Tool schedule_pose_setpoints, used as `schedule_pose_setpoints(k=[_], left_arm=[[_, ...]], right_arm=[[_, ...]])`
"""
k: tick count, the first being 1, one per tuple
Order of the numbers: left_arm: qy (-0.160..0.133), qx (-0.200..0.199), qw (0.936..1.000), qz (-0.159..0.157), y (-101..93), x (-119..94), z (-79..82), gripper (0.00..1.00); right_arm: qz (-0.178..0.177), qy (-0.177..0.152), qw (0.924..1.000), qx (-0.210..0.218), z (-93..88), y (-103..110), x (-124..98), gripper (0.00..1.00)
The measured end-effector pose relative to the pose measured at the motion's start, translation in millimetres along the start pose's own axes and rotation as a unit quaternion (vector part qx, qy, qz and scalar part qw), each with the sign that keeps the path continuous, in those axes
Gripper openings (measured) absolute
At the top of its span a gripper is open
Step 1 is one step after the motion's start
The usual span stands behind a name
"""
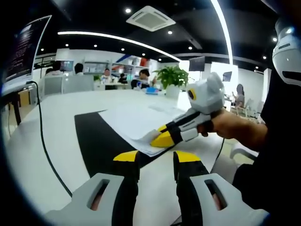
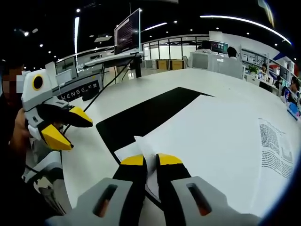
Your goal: Flip through the bound document one page at a time
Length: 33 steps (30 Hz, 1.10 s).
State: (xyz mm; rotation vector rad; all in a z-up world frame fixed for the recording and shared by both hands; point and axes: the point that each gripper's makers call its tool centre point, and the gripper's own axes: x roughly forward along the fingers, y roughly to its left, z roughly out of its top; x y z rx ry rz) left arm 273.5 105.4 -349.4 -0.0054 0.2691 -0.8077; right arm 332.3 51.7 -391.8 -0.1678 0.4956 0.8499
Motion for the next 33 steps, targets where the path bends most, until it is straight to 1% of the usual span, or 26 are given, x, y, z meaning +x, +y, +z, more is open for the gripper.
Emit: schedule_pose_setpoints(k=[5, 14, 18, 22, 25, 29, 33], left_arm=[[0.006, -0.002, 1.0, 0.001, 0.8, 1.2, -4.4, 0.31], [0.006, -0.002, 1.0, 0.001, 0.6, 2.0, -4.2, 0.31], [0.015, 0.011, 0.9998, 0.011, 3.5, 1.5, -5.9, 0.31], [0.007, 0.004, 0.9999, 0.007, 3.6, 1.3, -2.7, 0.31], [0.006, 0.0, 1.0, 0.006, 4.5, 2.5, -2.0, 0.31], [0.011, 0.002, 0.9999, 0.008, 6.1, 5.0, -2.6, 0.31], [0.01, 0.003, 0.9999, 0.005, 4.5, 7.0, -0.6, 0.31]], right_arm=[[0.004, -0.004, 1.0, -0.003, 0.0, 4.1, -0.3, 0.13], [0.008, -0.006, 0.9999, -0.011, -1.0, 11.0, -1.3, 0.14], [0.011, -0.002, 0.9999, -0.01, -2.1, 12.9, -2.7, 0.14], [0.02, 0.002, 0.9998, -0.007, -3.7, 19.0, -5.0, 0.17], [0.027, -0.002, 0.9995, -0.014, -3.6, 24.2, -4.9, 0.14], [0.026, -0.005, 0.9995, -0.02, -3.7, 25.5, -4.2, 0.11], [0.028, -0.01, 0.9993, -0.021, -4.0, 25.2, -4.6, 0.1]])
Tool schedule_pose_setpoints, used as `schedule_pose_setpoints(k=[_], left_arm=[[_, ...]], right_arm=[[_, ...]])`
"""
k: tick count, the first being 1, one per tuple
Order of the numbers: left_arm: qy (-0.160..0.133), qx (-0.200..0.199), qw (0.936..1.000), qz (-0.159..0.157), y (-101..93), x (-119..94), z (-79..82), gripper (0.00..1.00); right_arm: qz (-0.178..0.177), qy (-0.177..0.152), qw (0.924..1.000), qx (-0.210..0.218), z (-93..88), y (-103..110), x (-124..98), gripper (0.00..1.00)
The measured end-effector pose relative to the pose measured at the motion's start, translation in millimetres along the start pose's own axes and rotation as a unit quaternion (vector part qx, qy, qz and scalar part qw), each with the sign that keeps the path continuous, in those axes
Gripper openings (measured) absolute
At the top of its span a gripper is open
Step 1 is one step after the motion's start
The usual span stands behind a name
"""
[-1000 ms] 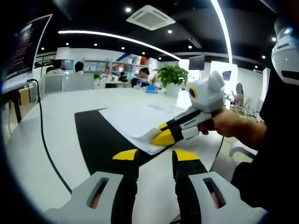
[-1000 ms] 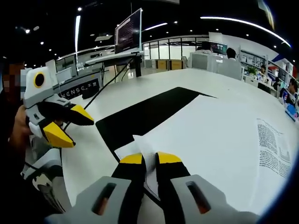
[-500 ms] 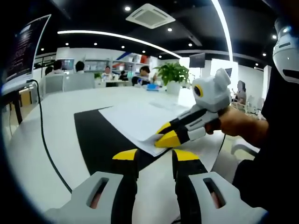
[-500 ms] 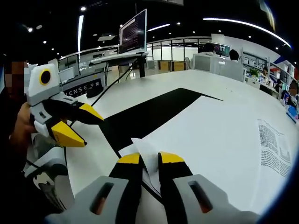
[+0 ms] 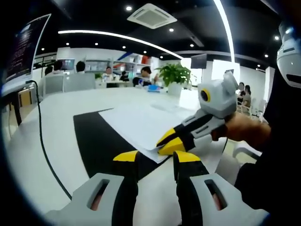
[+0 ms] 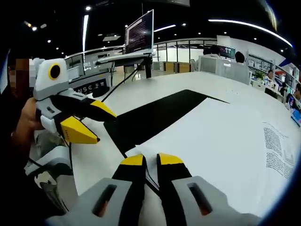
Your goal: Flip through the bound document one page at a time
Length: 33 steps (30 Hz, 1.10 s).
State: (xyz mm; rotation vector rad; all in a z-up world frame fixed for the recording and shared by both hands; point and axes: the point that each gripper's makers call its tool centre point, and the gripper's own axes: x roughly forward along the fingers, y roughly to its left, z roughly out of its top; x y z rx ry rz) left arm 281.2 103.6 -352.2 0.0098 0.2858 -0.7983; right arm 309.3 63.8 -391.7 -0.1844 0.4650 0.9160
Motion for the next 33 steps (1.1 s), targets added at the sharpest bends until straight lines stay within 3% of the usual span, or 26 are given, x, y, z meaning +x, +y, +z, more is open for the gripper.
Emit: schedule_pose_setpoints(k=[10, 19, 22, 26, 30, 33], left_arm=[[-0.011, 0.015, 0.9997, -0.017, 5.8, 11.2, 23.3, 0.31], [0.001, 0.043, 0.9982, -0.043, 8.1, 41.0, 38.4, 0.31], [0.018, 0.063, 0.9964, -0.054, 14.4, 55.9, 51.0, 0.33], [0.014, 0.076, 0.9945, -0.07, 17.9, 67.9, 67.8, 0.33], [0.016, 0.073, 0.9944, -0.075, 25.2, 79.8, 66.2, 0.32], [0.037, 0.07, 0.9938, -0.078, 31.5, 90.5, 54.3, 0.32]], right_arm=[[0.002, -0.005, 1.0, 0.004, 0.9, -1.7, -0.6, 0.07], [0.004, -0.011, 0.9999, 0.005, 1.2, 1.9, -1.4, 0.09], [0.004, -0.006, 0.9999, 0.007, 1.3, 1.3, -1.3, 0.09], [0.002, -0.006, 1.0, 0.006, 0.9, 1.6, -1.1, 0.08], [-0.001, -0.003, 1.0, 0.005, 1.3, 0.7, -1.1, 0.08], [0.0, 0.002, 1.0, -0.002, 1.4, 0.5, -0.1, 0.08]])
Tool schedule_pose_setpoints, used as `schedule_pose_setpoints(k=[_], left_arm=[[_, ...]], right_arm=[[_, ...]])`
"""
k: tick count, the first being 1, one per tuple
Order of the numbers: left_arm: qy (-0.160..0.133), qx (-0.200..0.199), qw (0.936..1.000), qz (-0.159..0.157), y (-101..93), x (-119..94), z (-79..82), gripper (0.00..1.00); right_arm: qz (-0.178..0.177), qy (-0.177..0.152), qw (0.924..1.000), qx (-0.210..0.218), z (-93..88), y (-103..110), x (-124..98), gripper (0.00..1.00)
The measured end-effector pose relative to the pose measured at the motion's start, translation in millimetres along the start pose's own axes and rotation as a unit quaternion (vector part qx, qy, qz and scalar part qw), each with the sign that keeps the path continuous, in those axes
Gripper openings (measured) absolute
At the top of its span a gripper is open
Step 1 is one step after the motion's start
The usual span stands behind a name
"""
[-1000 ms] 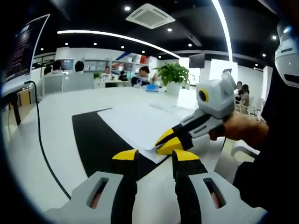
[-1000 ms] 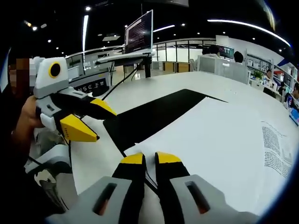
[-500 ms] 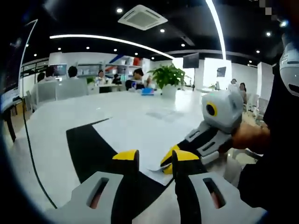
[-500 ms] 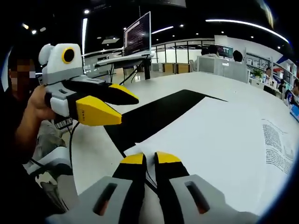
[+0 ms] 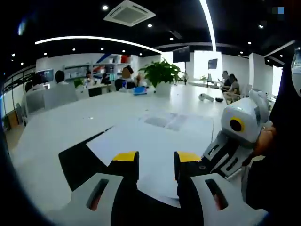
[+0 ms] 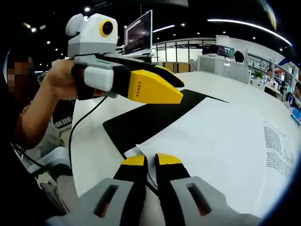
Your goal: Flip through the bound document one page at a time
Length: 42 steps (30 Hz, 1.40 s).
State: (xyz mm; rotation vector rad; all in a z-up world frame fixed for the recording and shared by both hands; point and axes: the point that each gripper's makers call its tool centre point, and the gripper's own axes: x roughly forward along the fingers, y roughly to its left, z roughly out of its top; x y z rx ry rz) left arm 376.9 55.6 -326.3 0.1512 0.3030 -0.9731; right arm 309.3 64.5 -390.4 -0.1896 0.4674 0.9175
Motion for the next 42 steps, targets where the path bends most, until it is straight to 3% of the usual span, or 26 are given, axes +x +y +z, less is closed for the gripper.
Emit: schedule_pose_setpoints(k=[7, 19, 22, 23, 24, 25, 27, 29, 31, 35, 42], left_arm=[[0.051, -0.02, 0.9983, -0.02, 1.8, 21.1, -31.8, 0.29], [0.065, -0.03, 0.9971, -0.024, -1.9, 37.5, -44.2, 0.33], [0.102, -0.011, 0.9944, -0.027, -3.5, 37.2, -58.2, 0.32], [0.053, 0.017, 0.9984, -0.014, 2.0, 43.2, -41.5, 0.31], [0.078, 0.004, 0.9967, -0.022, -1.1, 38.0, -46.8, 0.31], [0.09, -0.005, 0.9958, -0.018, 1.0, 37.0, -52.0, 0.29], [0.089, -0.004, 0.9959, -0.011, 3.5, 37.7, -53.2, 0.26], [0.091, 0.002, 0.9958, -0.009, 4.4, 37.7, -53.7, 0.26], [0.092, 0.004, 0.9957, -0.013, 2.1, 38.3, -55.2, 0.26], [0.091, 0.005, 0.9957, -0.015, -0.4, 37.0, -56.2, 0.26], [0.084, 0.0, 0.9964, -0.012, 1.7, 37.7, -56.7, 0.26]], right_arm=[[0.002, -0.001, 1.0, -0.008, 0.2, -1.2, 1.4, 0.08], [0.005, -0.002, 0.9998, -0.016, 0.4, -1.8, 3.2, 0.1], [0.006, -0.003, 0.9999, -0.016, 0.2, -1.5, 3.3, 0.1], [0.006, -0.003, 0.9999, -0.015, 0.3, -1.5, 3.3, 0.1], [0.008, -0.003, 0.9999, -0.014, 0.2, -0.6, 2.9, 0.12], [0.034, -0.003, 0.9994, -0.005, 0.3, 8.7, 2.8, 0.18], [0.04, -0.004, 0.9992, -0.007, 0.9, 12.8, 3.2, 0.25], [0.027, 0.004, 0.9987, -0.044, -0.4, 15.1, 3.4, 0.25], [0.028, 0.004, 0.9988, -0.041, -1.1, 16.3, 3.8, 0.27], [0.051, 0.008, 0.9985, 0.018, 0.5, 21.3, -6.3, 0.29], [0.113, -0.079, 0.988, 0.069, 33.9, 27.8, -38.5, 0.26]])
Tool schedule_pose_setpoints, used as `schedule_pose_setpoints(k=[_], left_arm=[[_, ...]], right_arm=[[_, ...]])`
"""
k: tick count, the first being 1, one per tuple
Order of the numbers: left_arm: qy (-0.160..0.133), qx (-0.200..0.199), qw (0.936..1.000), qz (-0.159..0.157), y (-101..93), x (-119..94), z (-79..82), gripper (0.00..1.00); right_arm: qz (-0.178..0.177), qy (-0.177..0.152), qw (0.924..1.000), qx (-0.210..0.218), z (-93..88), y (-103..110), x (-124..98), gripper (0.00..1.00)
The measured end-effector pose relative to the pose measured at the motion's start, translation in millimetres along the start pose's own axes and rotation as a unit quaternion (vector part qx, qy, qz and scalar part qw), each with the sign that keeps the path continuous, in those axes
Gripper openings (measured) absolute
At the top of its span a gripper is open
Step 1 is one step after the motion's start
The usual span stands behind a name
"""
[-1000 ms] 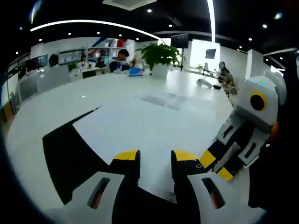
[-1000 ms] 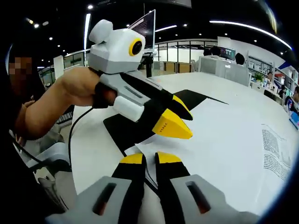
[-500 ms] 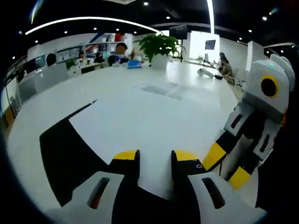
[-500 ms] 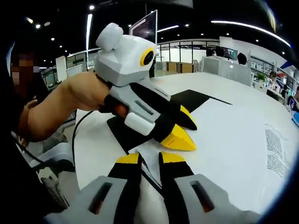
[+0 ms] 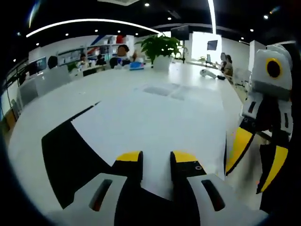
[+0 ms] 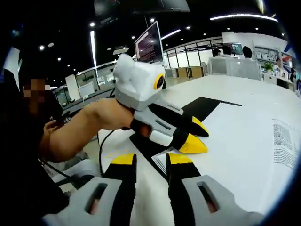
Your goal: Flip through the bound document one page at a time
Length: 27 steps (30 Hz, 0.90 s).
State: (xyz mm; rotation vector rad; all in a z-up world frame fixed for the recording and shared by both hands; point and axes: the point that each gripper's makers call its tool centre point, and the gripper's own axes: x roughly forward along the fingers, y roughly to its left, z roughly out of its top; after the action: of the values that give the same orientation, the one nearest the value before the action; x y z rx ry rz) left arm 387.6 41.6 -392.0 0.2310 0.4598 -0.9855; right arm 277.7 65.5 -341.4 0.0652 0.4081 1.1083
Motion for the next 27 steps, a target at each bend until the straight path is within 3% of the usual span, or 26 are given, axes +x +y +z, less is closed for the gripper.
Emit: schedule_pose_setpoints(k=[5, 12, 17, 21, 27], left_arm=[[-0.006, 0.004, 1.0, 0.001, 0.3, -0.5, 0.4, 0.26], [-0.003, -0.001, 1.0, 0.004, 0.7, -0.6, 0.4, 0.26], [-0.009, -0.002, 0.9999, 0.004, 1.1, -1.2, 0.0, 0.26], [-0.012, -0.002, 0.9999, 0.004, 1.7, -1.0, 0.4, 0.26], [-0.016, -0.002, 0.9999, 0.001, 1.4, -1.3, 0.3, 0.26]], right_arm=[[0.032, -0.018, 0.9987, 0.035, 8.4, -10.7, -19.7, 0.26], [0.009, -0.022, 0.9993, 0.027, 13.8, -40.2, -51.1, 0.28], [0.019, -0.059, 0.9957, 0.069, 22.5, -50.8, -71.2, 0.28], [-0.009, -0.047, 0.9983, 0.032, 16.5, -68.4, -82.3, 0.28], [-0.001, -0.036, 0.9993, -0.008, 11.6, -86.6, -99.5, 0.29]])
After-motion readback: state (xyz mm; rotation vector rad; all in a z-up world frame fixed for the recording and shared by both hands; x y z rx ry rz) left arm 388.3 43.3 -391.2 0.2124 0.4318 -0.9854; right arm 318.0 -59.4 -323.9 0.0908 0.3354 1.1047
